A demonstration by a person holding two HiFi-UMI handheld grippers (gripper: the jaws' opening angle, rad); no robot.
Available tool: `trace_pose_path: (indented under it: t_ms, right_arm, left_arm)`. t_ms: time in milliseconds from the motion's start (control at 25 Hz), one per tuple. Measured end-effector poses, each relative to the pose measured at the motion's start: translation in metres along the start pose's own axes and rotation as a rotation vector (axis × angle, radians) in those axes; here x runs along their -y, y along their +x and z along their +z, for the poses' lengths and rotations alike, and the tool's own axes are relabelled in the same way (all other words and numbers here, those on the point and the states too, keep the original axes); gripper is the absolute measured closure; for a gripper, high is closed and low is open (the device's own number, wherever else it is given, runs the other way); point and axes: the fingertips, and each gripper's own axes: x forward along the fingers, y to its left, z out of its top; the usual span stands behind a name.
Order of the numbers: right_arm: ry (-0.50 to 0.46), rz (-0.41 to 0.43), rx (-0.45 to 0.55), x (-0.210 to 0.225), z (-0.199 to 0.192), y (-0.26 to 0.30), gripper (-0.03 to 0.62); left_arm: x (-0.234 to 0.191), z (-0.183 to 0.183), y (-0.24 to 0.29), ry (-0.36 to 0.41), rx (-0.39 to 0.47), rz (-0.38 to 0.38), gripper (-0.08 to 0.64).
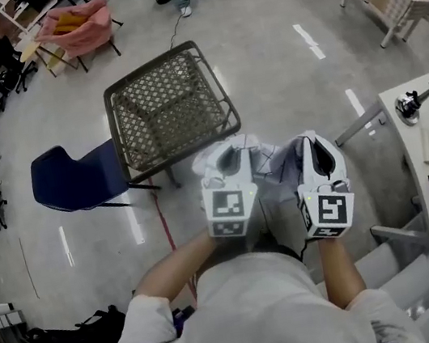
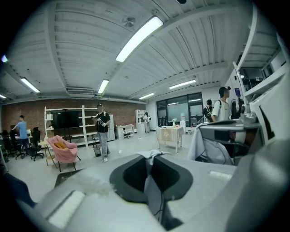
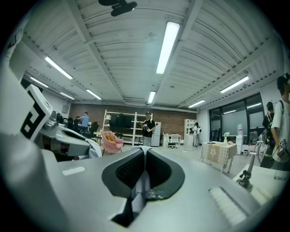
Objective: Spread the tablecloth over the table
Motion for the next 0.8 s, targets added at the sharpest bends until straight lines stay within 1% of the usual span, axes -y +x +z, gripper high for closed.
trace_pose_path:
  t_ms: [120,240,440,600,720,800]
  right_arm:
    - [-0.007,-0.051,-0.013,0.009,-0.007,0.013,0.584]
    - [-0.010,-0.113,-0.041,0.018,-0.014,0.028,0.584]
    - [-0.003,-0.253,-0.067,0.034,-0.014,0.045,0.584]
    - [0.006,-0.350,-0.077,0.041,-0.010,0.051,0.584]
    - [0.005,-0.403,-0.074,0.037,-0.007,0.053,0.584]
    - [0.008,-0.427,-0.070,0.034,-0.006,0.055,0.584]
  left_arm:
    - [0.001,0.001,0.021,0.021,0.013,-0.054,0.537]
    - [-0.003,0.001,0.043,0.024,0.016,-0.115,0.537]
    - [-0.014,0.008,0.077,0.041,0.021,-0.234,0.537]
    - [-0.018,0.021,0.099,0.097,0.033,-0.346,0.537]
    - [-0.017,0.030,0.112,0.146,0.045,-0.422,0.537]
    - [-0.016,0.035,0.123,0.179,0.052,-0.458,0.537]
